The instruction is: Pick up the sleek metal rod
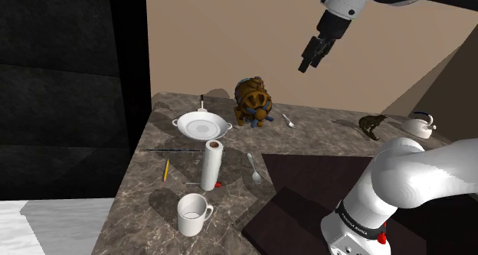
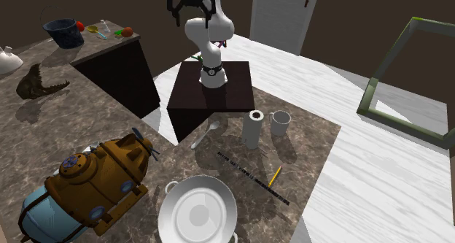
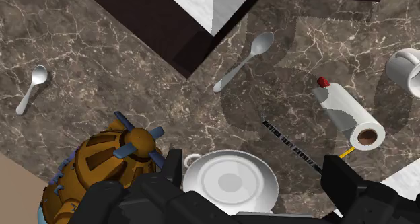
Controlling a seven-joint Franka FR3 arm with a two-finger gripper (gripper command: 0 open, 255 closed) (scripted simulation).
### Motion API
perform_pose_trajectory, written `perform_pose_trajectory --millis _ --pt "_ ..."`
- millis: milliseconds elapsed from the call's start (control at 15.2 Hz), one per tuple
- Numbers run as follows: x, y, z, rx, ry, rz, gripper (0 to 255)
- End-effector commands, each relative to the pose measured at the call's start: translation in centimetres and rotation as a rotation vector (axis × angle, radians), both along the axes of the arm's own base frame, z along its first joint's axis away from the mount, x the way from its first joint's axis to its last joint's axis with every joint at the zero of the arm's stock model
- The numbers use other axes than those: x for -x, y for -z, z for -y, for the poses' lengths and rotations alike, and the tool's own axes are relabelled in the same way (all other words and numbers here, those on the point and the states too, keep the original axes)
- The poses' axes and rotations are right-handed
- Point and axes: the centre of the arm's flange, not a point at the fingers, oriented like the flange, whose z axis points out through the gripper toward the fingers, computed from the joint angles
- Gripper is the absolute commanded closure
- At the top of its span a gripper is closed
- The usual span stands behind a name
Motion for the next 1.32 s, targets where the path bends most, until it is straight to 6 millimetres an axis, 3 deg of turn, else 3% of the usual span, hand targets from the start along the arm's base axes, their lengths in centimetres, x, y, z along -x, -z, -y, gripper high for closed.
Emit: perform_pose_trajectory --millis 0,594,1254 --pt "0.0 0.0 0.0 0.0 0.0 0.0 0" --pt "-9.1 7.8 -1.9 0.012 -0.173 -0.052 0" --pt "-18.3 17.1 -5.6 0.026 -0.365 -0.109 0"
